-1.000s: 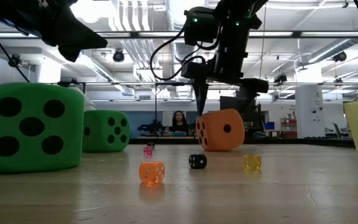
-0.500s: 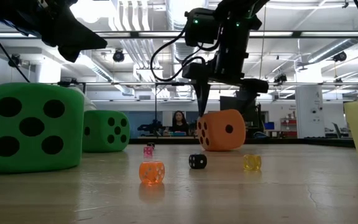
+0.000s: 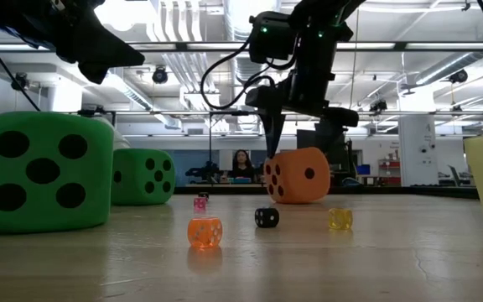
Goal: Pick & Place Dice
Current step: Put the large orange die into the yellow bin
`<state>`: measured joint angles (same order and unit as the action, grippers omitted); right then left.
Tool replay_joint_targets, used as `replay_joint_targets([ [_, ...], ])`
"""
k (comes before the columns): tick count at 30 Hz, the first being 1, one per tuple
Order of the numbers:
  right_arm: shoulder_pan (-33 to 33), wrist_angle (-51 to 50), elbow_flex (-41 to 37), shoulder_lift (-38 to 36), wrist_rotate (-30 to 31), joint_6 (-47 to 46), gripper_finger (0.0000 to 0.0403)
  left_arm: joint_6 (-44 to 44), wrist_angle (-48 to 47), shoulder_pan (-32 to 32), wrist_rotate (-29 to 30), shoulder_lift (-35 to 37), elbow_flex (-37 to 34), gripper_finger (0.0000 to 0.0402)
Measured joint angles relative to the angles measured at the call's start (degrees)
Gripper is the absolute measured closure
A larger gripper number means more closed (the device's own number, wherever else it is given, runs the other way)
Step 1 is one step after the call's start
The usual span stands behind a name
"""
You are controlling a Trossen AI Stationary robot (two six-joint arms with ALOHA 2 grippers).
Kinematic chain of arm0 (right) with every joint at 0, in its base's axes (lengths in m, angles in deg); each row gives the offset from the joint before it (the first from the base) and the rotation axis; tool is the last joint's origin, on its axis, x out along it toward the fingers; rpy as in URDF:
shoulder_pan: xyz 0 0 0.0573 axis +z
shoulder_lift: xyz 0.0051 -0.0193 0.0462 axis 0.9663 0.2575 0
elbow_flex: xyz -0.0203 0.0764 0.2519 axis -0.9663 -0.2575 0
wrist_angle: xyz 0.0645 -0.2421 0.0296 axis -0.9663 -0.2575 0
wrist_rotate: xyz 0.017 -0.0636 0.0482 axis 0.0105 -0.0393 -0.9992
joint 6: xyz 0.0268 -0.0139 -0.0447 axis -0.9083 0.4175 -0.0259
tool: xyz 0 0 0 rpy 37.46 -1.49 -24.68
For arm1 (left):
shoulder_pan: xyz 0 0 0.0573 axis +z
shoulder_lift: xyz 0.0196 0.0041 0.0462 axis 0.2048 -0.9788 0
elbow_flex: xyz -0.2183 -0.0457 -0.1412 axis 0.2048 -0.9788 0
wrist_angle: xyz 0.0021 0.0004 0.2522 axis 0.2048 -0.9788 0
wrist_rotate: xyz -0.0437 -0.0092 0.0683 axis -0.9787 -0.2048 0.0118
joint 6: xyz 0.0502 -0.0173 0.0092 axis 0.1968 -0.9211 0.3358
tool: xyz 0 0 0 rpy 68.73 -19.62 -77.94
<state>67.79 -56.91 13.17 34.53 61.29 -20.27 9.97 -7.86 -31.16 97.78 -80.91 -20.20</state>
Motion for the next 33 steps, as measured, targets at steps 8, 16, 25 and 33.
replay_joint_targets([
  [8, 0.0, 0.2, 0.0, 0.0, 1.0, 0.6, 0.0003, 0.0, 0.0, 0.0, 0.0, 0.0, 0.0, 0.0395],
  [16, 0.0, 0.4, -0.3, 0.0, 1.1, 0.9, 0.0033, 0.0, 0.0, 0.0, 0.0, 0.0, 0.0, 0.0395],
  [25, 0.0, 0.4, -0.3, 0.0, 1.0, 1.3, 0.0061, 0.0, 0.0, 0.0, 0.0, 0.0, 0.0, 0.0395],
  [33, 0.0, 0.4, -0.4, 0.0, 0.8, 2.7, 0.0036, 0.0, 0.0, 0.0, 0.0, 0.0, 0.0, 0.0395],
])
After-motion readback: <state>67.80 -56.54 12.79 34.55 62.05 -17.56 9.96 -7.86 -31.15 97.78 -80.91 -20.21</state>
